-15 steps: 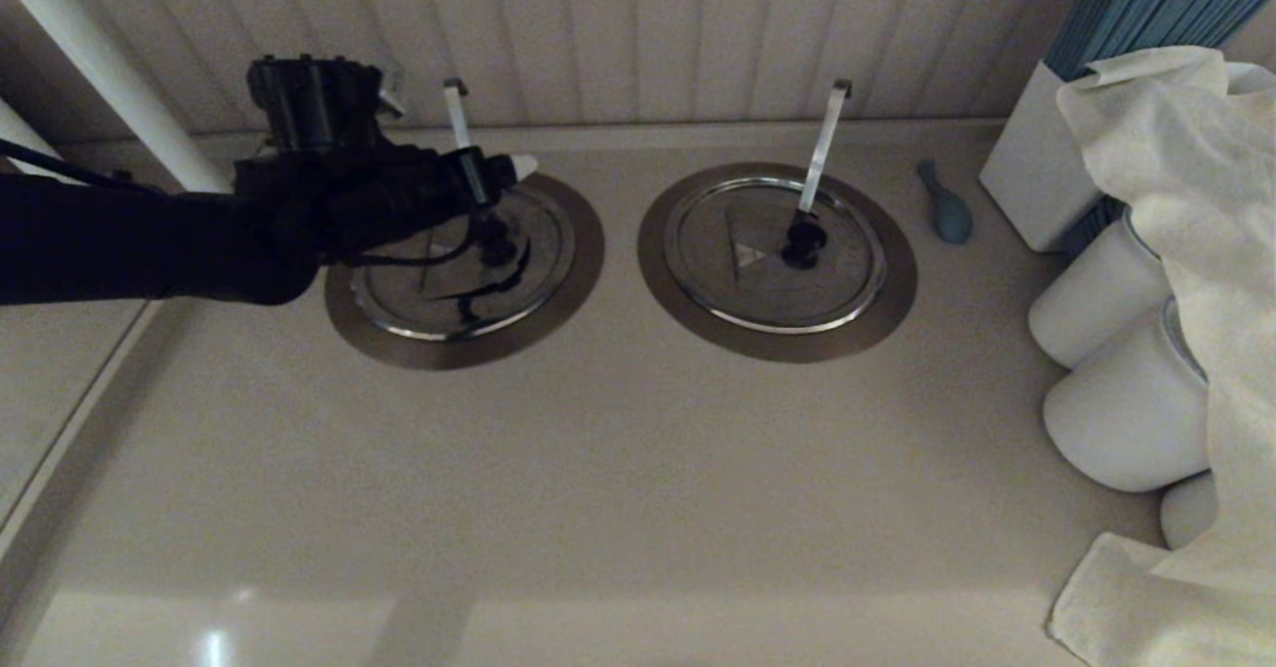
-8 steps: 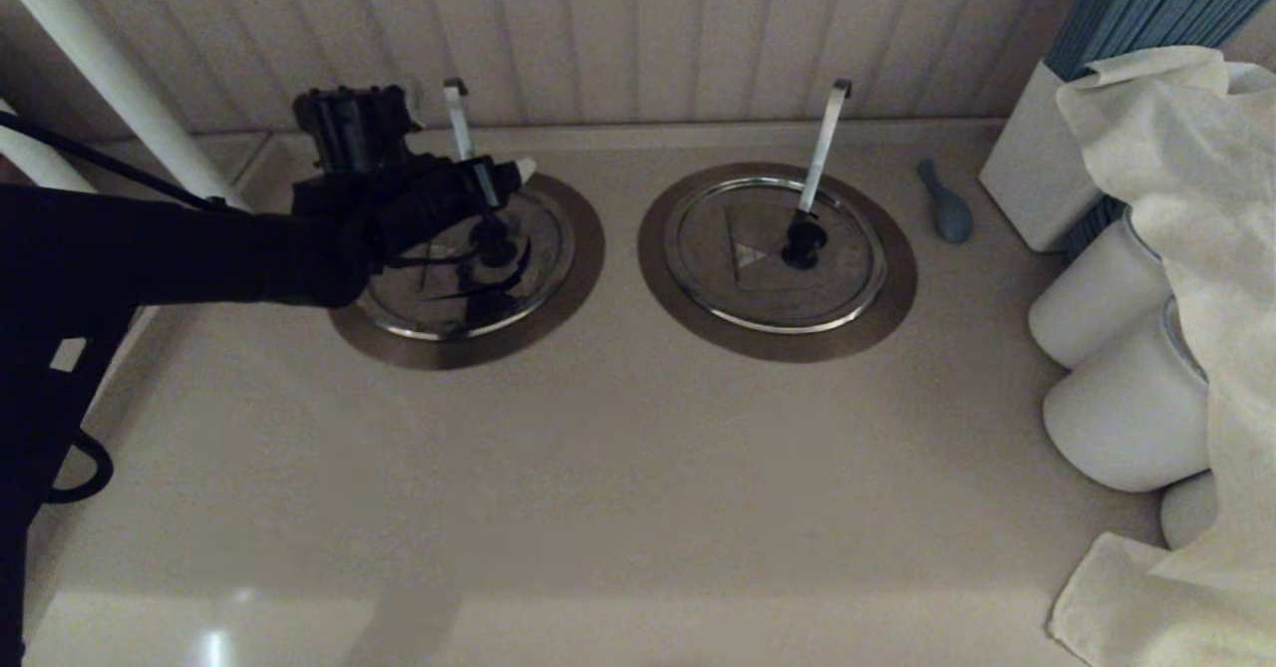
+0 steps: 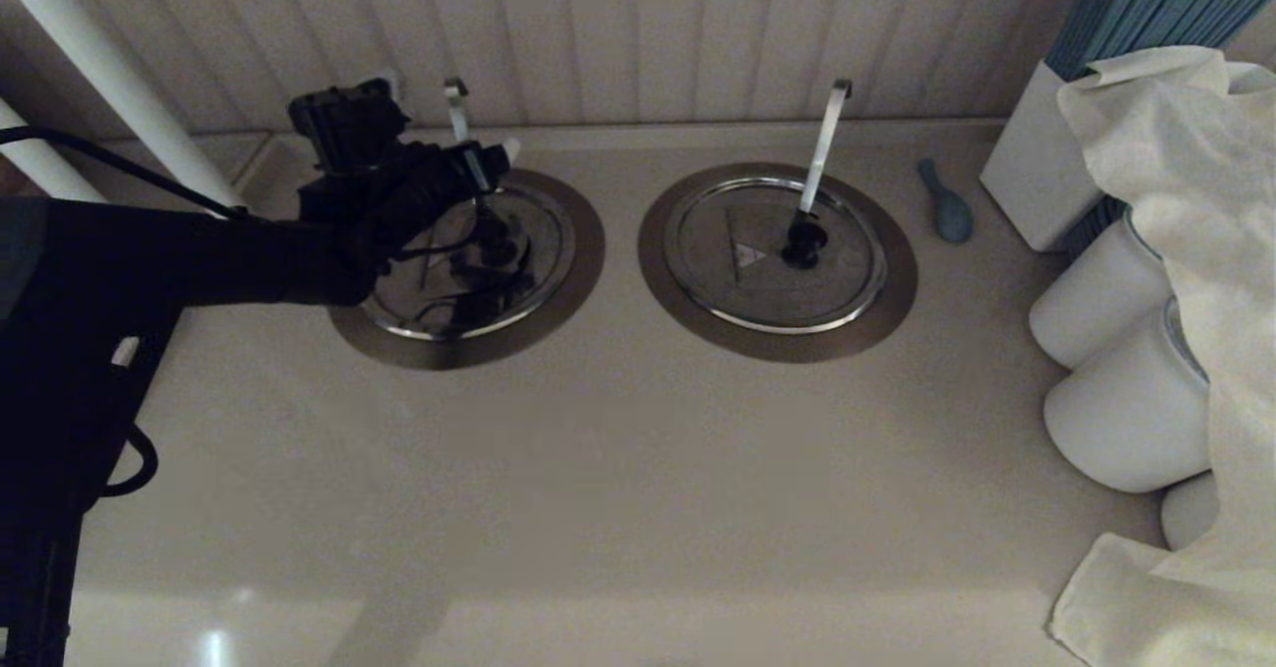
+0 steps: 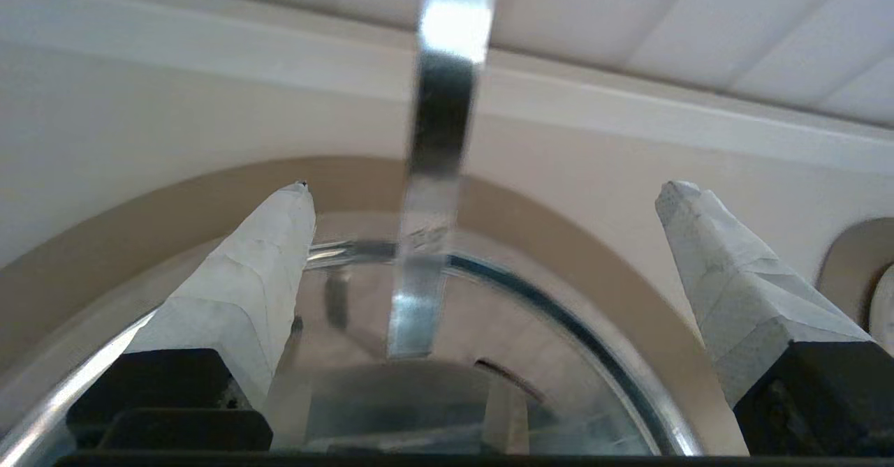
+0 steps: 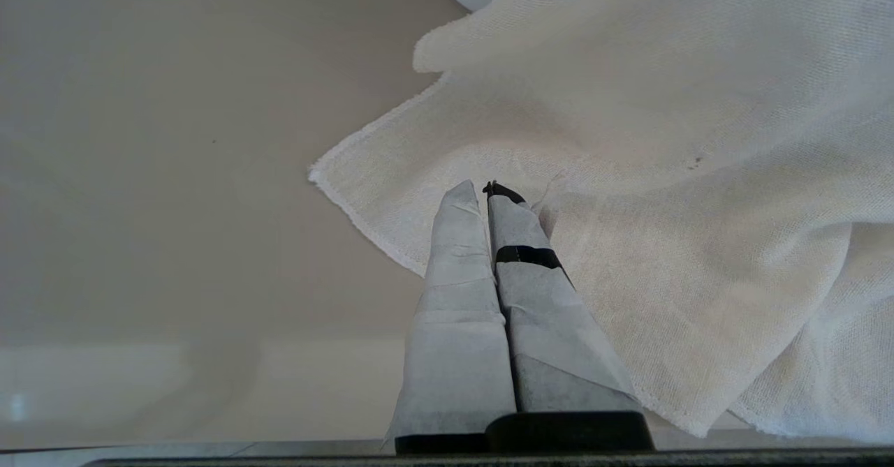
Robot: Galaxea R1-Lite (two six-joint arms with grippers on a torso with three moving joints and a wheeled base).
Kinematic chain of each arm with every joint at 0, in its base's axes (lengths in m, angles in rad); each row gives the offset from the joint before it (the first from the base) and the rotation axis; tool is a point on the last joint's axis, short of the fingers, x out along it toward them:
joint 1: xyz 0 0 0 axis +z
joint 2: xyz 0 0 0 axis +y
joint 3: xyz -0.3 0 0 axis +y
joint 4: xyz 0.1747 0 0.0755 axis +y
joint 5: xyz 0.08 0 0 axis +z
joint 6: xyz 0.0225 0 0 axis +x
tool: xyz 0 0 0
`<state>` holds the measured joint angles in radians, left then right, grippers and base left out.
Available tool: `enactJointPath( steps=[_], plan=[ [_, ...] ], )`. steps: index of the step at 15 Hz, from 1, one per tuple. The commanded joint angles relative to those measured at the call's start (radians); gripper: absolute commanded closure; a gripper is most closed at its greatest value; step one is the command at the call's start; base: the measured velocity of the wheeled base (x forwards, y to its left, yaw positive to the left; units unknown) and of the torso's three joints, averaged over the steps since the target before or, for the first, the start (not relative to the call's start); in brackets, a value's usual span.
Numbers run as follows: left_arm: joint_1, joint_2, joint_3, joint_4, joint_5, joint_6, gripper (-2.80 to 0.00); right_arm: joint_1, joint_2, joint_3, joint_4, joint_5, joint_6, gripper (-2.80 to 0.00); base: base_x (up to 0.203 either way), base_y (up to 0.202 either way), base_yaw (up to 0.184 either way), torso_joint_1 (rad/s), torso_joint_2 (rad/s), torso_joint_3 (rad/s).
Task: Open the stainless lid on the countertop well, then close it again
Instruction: Put the spoon in the groove
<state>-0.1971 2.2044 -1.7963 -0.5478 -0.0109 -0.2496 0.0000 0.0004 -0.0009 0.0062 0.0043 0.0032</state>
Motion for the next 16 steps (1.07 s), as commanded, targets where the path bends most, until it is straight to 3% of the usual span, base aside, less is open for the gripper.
enactJointPath(
  steps=[1,5,16],
  plan=[
    [-0.001,0.02,-0.01,-0.012,0.0,-0.002,-2.8,0.0,0.0,0.001,0.0,0.0,0.0,0.0,0.0,0.0,0.0,0.0,0.0,0.0],
    [-0.004,0.028,-0.028,-0.011,-0.003,-0.036,-2.8,0.0,0.0,-0.001,0.0,0.0,0.0,0.0,0.0,0.0,0.0,0.0,0.0,0.0],
    [-0.047,0.012,-0.017,-0.003,-0.004,-0.05,-2.8,0.001,0.0,0.001,0.0,0.0,0.0,0.0,0.0,0.0,0.0,0.0,0.0,0.0]
  ],
)
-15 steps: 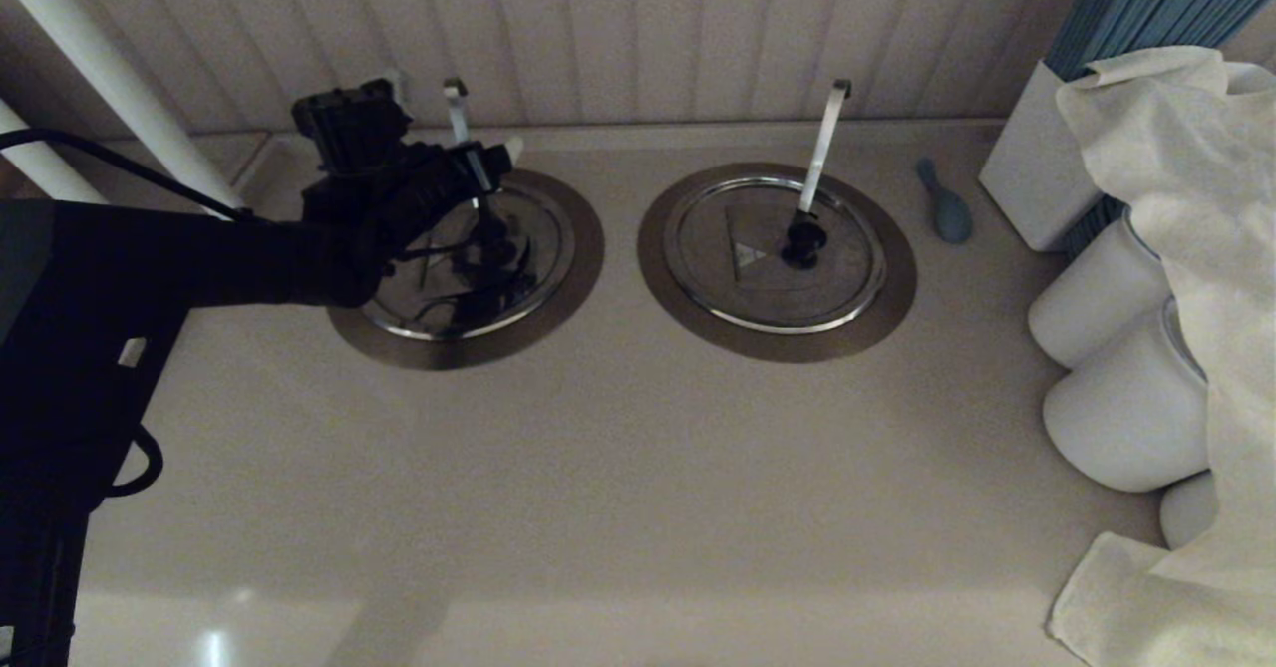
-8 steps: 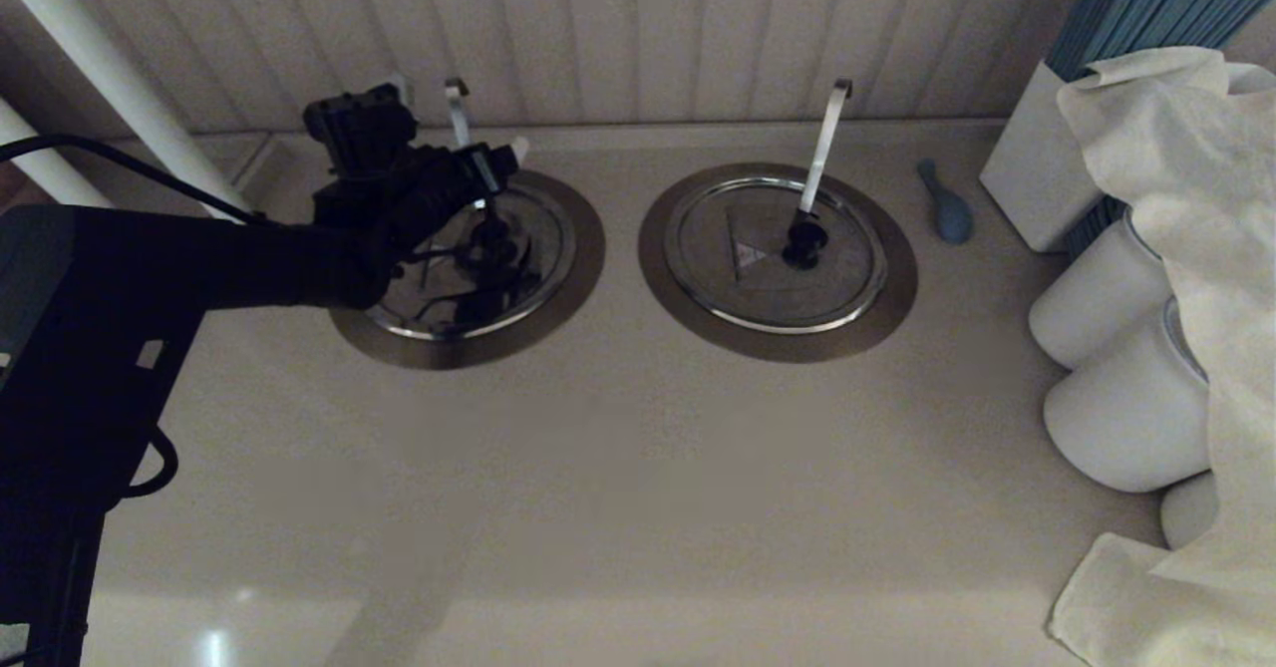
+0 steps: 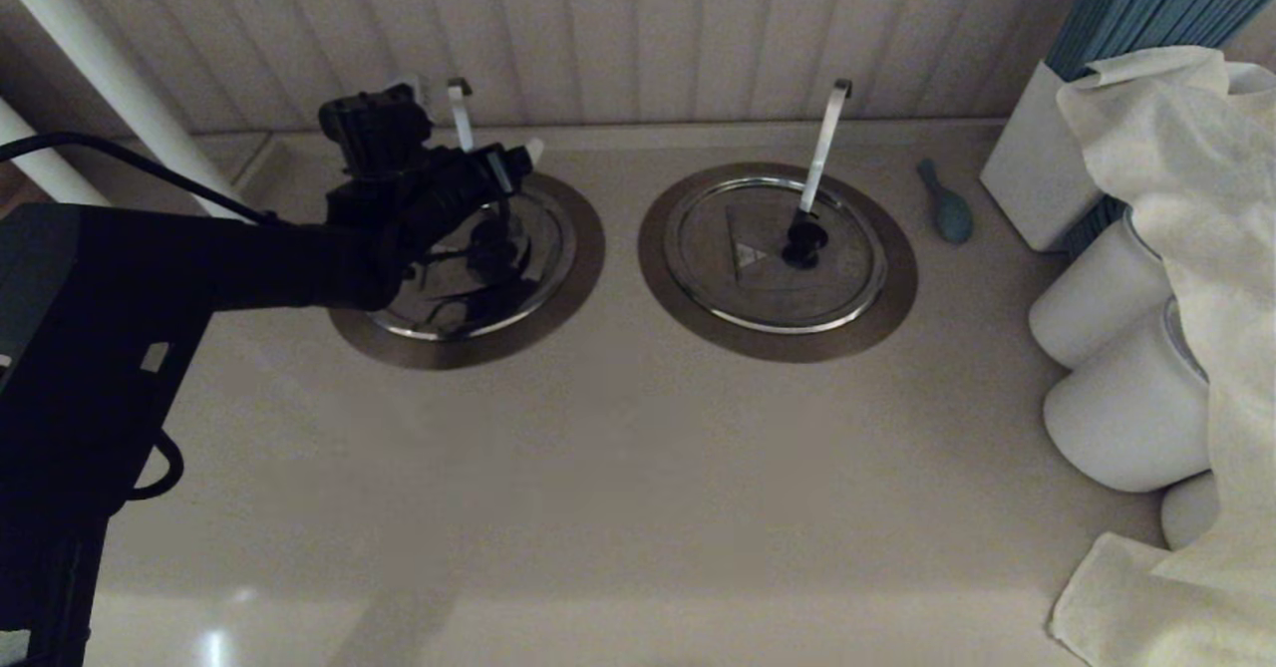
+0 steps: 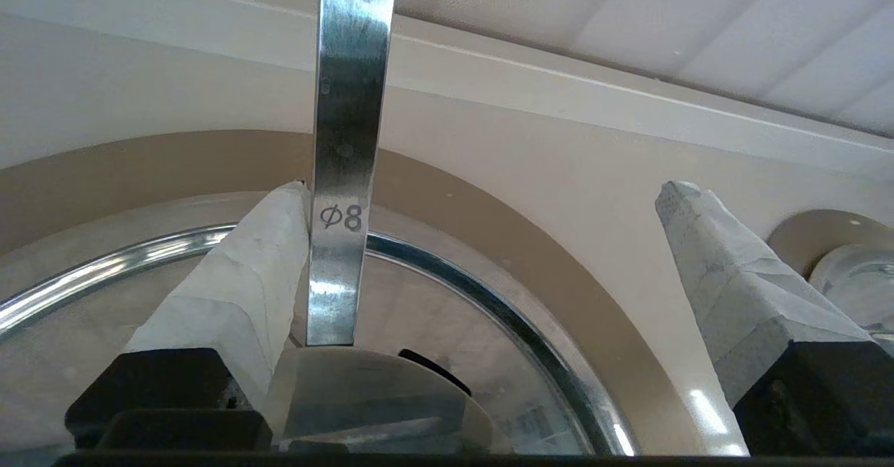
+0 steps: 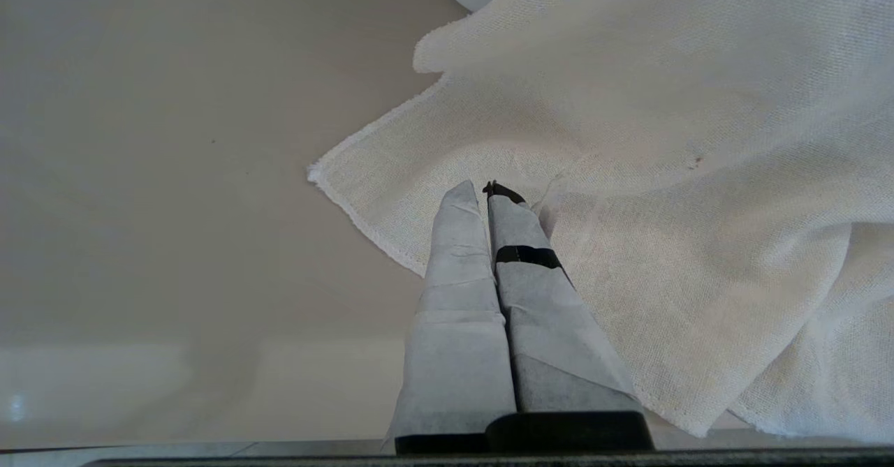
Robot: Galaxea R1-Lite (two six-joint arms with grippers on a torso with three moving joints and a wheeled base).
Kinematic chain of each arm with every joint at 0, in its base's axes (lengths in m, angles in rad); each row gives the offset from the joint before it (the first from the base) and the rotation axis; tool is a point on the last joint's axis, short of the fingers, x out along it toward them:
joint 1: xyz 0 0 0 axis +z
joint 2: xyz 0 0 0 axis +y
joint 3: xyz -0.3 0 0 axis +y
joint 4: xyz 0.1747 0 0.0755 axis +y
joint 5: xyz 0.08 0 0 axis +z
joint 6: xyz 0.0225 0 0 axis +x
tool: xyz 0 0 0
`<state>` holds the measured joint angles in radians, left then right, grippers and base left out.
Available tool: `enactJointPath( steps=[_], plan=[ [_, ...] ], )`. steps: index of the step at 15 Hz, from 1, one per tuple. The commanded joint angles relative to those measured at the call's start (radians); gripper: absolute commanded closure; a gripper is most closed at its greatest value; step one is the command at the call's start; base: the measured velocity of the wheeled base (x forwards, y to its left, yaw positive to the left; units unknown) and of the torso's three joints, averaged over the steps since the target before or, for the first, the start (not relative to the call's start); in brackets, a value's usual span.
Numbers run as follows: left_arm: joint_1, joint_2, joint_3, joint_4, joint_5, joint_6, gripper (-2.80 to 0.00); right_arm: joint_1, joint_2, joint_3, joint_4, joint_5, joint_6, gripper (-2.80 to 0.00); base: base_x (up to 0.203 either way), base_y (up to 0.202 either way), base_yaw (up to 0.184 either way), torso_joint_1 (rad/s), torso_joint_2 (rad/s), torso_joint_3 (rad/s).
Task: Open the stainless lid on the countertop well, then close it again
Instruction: Put the spoon in the groove
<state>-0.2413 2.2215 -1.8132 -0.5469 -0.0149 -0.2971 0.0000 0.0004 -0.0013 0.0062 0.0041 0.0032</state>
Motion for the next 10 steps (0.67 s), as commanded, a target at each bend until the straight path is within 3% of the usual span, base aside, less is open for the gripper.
enactJointPath(
  steps=[1,10],
  plan=[
    [-0.004,-0.006,0.0,-0.004,0.001,-0.002,-2.8,0.0,0.0,0.0,0.0,0.001,0.0,0.0,0.0,0.0,0.0,0.0,0.0,0.0],
    [-0.03,-0.017,0.022,-0.002,0.0,-0.002,-2.8,0.0,0.0,0.0,0.0,0.001,0.0,0.0,0.0,0.0,0.0,0.0,0.0,0.0]
  ],
)
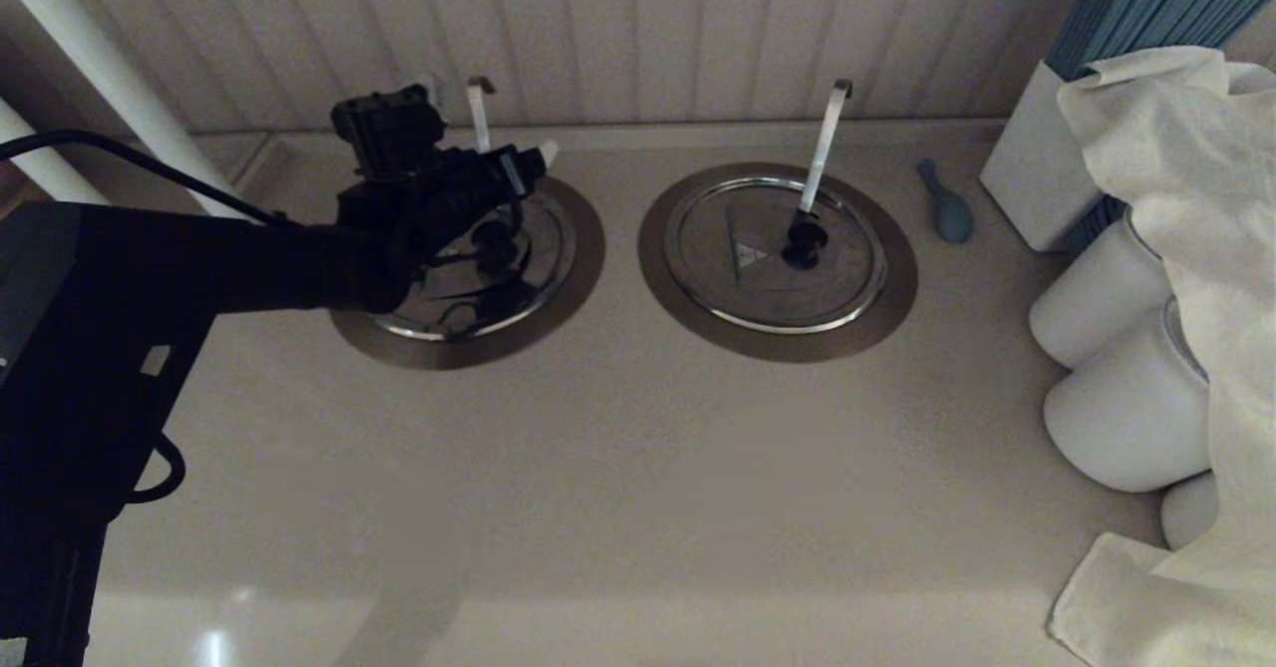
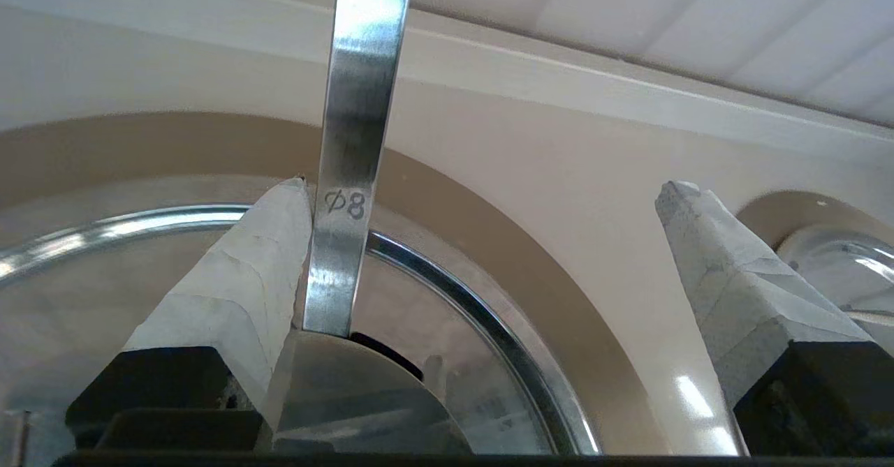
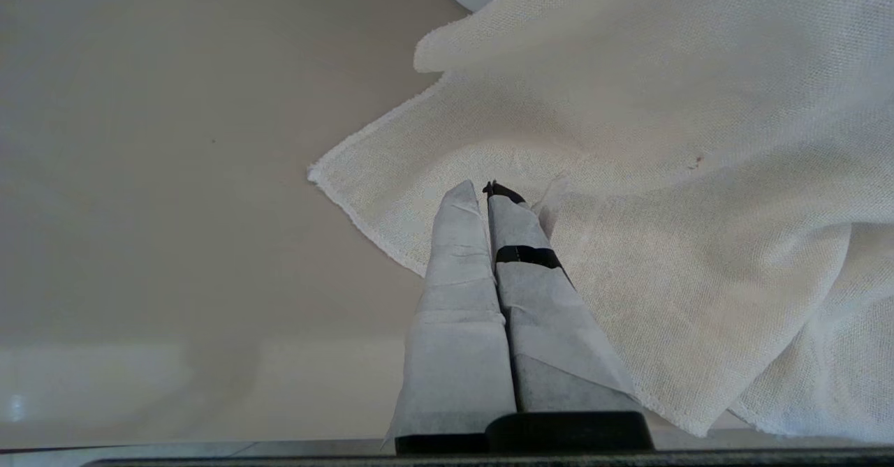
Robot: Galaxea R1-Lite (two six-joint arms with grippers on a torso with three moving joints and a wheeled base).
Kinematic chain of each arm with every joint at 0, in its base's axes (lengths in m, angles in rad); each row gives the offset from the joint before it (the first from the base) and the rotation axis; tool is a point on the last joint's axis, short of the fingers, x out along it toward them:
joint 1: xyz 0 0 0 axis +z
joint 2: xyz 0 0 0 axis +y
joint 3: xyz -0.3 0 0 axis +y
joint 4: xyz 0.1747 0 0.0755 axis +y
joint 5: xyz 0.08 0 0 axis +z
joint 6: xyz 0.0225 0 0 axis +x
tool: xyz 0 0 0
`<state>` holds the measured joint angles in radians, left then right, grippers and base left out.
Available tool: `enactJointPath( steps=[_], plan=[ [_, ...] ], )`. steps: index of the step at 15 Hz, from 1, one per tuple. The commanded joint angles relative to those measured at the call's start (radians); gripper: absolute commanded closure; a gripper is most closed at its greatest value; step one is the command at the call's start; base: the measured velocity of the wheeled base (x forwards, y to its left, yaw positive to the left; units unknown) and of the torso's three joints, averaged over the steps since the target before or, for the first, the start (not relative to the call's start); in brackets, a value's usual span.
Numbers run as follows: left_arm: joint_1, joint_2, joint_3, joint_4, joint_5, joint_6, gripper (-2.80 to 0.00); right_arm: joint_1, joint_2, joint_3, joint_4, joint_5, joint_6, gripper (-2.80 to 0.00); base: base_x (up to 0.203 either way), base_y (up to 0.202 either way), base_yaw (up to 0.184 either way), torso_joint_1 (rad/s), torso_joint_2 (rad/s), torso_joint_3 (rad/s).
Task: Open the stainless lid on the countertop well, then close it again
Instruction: Put the spoon in the groove
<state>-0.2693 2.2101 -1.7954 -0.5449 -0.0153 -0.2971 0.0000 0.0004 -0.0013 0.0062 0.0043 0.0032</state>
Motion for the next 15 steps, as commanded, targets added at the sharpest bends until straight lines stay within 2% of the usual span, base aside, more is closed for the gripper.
enactJointPath(
  steps=[1,11,15],
  plan=[
    [-0.009,-0.01,0.006,-0.004,0.0,-0.002,-2.8,0.0,0.0,0.001,0.0,0.0,0.0,0.0,0.0,0.0,0.0,0.0,0.0,0.0],
    [-0.039,-0.026,0.039,-0.01,0.003,-0.002,-2.8,0.0,0.0,0.001,0.0,0.0,0.0,0.0,0.0,0.0,0.0,0.0,0.0,0.0],
    [-0.009,-0.028,0.042,-0.002,0.019,0.005,-2.8,0.0,0.0,0.0,0.0,0.0,0.0,0.0,0.0,0.0,0.0,0.0,0.0,0.0]
  ],
)
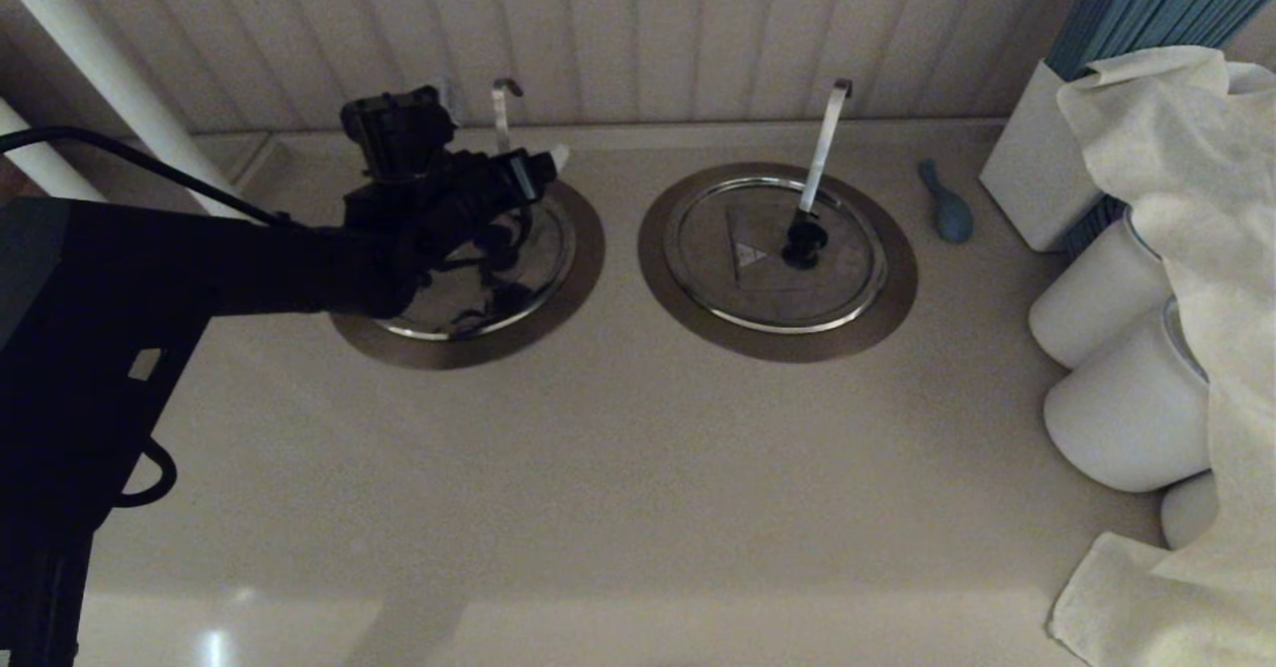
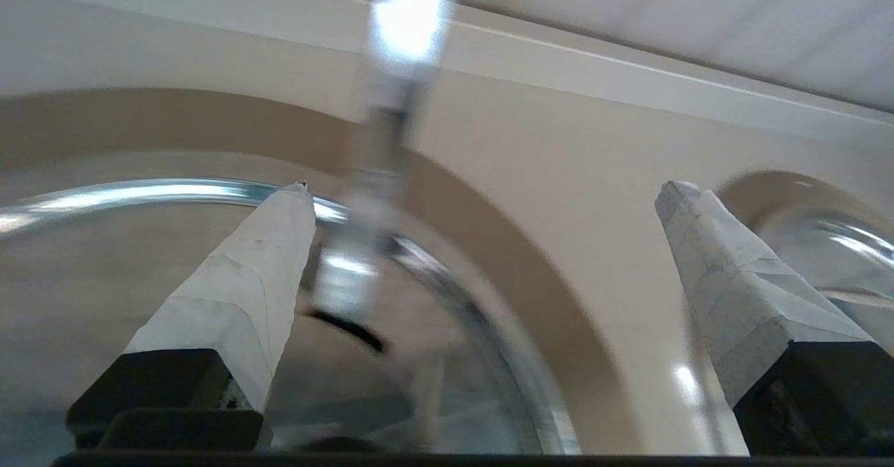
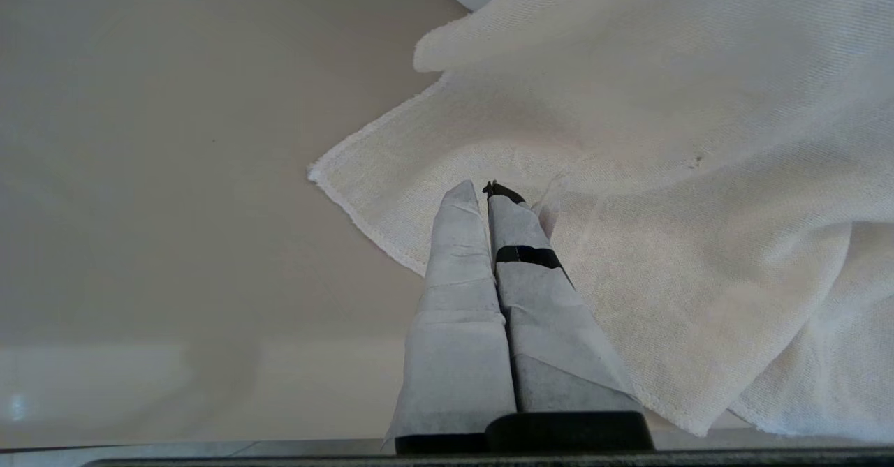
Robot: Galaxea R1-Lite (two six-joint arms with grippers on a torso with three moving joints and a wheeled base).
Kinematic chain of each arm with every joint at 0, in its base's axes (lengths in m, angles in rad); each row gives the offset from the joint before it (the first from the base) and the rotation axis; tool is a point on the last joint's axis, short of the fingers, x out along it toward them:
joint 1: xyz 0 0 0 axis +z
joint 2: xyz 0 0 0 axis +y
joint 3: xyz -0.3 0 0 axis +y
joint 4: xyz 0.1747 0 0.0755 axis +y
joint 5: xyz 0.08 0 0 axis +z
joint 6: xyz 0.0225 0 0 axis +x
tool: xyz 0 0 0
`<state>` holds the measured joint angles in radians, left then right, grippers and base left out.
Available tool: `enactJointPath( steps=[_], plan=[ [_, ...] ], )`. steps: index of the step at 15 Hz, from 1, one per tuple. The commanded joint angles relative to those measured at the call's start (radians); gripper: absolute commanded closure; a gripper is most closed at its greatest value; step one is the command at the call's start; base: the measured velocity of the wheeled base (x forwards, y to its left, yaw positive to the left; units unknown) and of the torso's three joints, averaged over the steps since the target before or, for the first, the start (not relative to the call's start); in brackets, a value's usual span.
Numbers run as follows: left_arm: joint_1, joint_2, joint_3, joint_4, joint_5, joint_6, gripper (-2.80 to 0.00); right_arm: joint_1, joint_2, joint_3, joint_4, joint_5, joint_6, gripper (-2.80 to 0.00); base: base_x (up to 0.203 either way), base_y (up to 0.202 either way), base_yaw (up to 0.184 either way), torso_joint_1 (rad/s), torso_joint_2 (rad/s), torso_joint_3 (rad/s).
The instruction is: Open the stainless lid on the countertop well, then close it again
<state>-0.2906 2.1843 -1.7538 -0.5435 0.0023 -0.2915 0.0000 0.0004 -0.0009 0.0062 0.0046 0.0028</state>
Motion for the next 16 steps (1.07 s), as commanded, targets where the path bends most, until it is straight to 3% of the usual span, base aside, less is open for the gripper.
enactJointPath(
  steps=[1,5,8,12,16],
  plan=[
    [0.024,-0.01,0.008,-0.001,0.001,0.002,-2.8,0.0,0.0,-0.001,0.0,0.0,0.0,0.0,0.0,0.0,0.0,0.0,0.0,0.0],
    [0.046,-0.092,0.115,0.052,-0.007,0.067,-2.8,0.0,0.0,0.001,0.0,0.0,0.0,0.0,0.0,0.0,0.0,0.0,0.0,0.0],
    [0.057,-0.194,0.225,0.076,-0.003,0.078,-2.8,0.0,0.0,0.001,0.0,0.0,0.0,0.0,0.0,0.0,0.0,0.0,0.0,0.0],
    [0.083,-0.402,0.357,0.089,-0.011,0.092,-2.8,0.001,0.0,0.0,0.0,0.0,0.0,0.0,0.0,0.0,0.0,0.0,0.0,0.0],
    [0.093,-0.684,0.587,0.115,-0.014,0.115,-2.8,0.0,0.0,-0.001,0.0,0.0,0.0,0.0,0.0,0.0,0.0,0.0,0.0,0.0]
  ],
)
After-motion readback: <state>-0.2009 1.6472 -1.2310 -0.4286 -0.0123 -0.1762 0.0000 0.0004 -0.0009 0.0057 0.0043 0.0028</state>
